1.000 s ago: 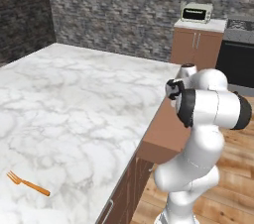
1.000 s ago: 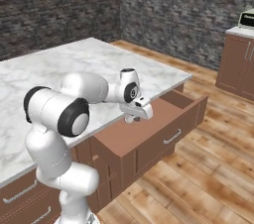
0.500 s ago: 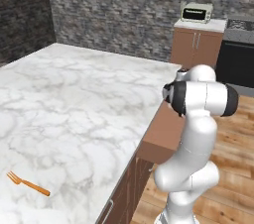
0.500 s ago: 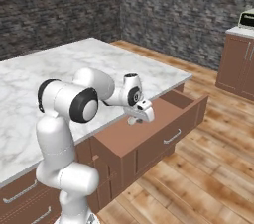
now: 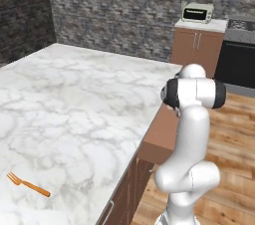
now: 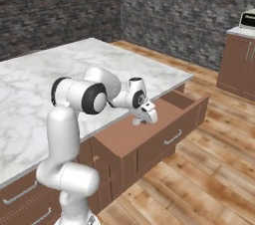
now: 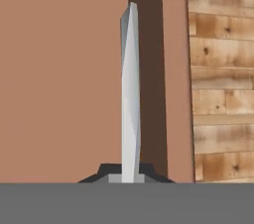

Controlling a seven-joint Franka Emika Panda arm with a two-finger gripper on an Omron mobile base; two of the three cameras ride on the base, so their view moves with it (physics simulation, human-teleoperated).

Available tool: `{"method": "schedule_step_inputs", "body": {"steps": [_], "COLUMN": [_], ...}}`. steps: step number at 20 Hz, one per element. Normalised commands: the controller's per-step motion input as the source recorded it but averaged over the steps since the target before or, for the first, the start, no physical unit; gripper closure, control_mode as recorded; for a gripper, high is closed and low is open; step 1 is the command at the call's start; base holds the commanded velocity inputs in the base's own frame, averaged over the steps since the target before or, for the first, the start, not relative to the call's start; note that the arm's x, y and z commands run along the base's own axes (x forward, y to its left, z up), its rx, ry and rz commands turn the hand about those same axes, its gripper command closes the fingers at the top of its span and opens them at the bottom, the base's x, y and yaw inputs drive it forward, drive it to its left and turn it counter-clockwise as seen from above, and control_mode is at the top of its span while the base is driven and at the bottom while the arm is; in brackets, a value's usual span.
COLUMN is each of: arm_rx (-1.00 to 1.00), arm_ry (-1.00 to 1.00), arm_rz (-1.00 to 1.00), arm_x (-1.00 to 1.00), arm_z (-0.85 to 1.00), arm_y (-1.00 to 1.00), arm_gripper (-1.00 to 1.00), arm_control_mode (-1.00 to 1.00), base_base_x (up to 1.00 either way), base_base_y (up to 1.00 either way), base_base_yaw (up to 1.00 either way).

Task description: Organize the utensils by type. Pick up the wooden spoons from the counter and place them in the open cabinet. Then pick up the metallic utensils from the counter and place them in the open drawer.

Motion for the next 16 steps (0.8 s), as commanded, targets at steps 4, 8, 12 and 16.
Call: {"method": "schedule_step_inputs", "body": {"steps": [4, 8, 12, 16], "arm_rx": [0.00, 0.02, 0.03, 0.03], "arm_ry": [0.00, 0.00, 0.00, 0.00], "arm_rz": [-0.03, -0.03, -0.03, -0.04], "arm_x": [0.48, 0.44, 0.38, 0.34], "arm_z": [-0.39, -0.34, -0.30, -0.35], "arm_y": [-0.15, -0.26, -0.27, -0.30], "arm_gripper": [1.00, 1.00, 1.00, 1.00], "arm_control_mode": [-1.00, -1.00, -1.00, -1.00], "base_base_x": [0.00, 0.00, 0.00, 0.00], "base_base_y": [0.00, 0.00, 0.00, 0.00], "base_base_yaw": [0.00, 0.00, 0.00, 0.00]}}
